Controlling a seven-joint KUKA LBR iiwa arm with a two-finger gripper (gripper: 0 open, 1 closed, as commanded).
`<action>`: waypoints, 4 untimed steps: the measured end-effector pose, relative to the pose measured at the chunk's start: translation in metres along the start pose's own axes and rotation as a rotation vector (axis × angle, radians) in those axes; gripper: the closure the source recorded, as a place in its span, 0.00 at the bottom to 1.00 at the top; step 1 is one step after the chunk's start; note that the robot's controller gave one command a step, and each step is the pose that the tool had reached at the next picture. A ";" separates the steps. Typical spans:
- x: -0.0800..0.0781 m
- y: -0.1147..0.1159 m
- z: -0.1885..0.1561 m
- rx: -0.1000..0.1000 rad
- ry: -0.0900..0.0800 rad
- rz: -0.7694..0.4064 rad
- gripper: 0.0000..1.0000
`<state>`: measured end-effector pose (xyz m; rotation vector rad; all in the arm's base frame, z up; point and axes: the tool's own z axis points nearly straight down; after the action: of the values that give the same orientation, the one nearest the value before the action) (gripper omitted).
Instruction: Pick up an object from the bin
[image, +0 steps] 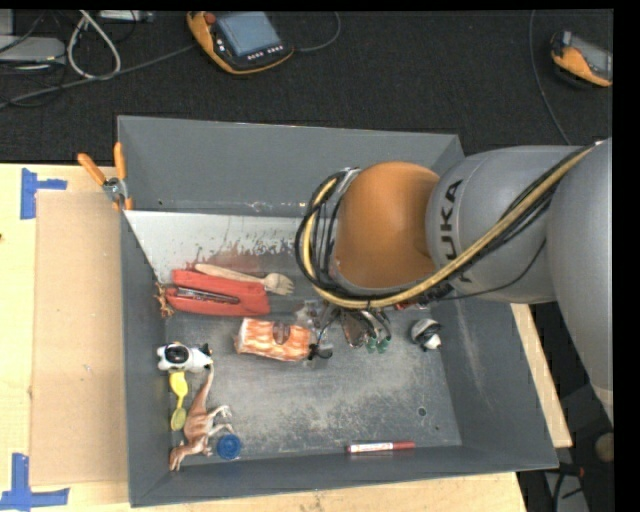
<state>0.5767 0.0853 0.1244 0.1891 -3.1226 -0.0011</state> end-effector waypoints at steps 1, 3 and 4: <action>0.011 0.000 -0.090 0.000 0.002 -0.022 1.00; -0.008 -0.005 0.027 0.003 -0.013 -0.559 1.00; -0.007 -0.004 0.004 -0.001 0.000 -0.592 1.00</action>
Offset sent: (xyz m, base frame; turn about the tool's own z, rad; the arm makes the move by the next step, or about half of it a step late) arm 0.0300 -0.0323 -0.0544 -0.6850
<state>0.5838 0.0823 0.1204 1.0915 -2.9326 -0.0089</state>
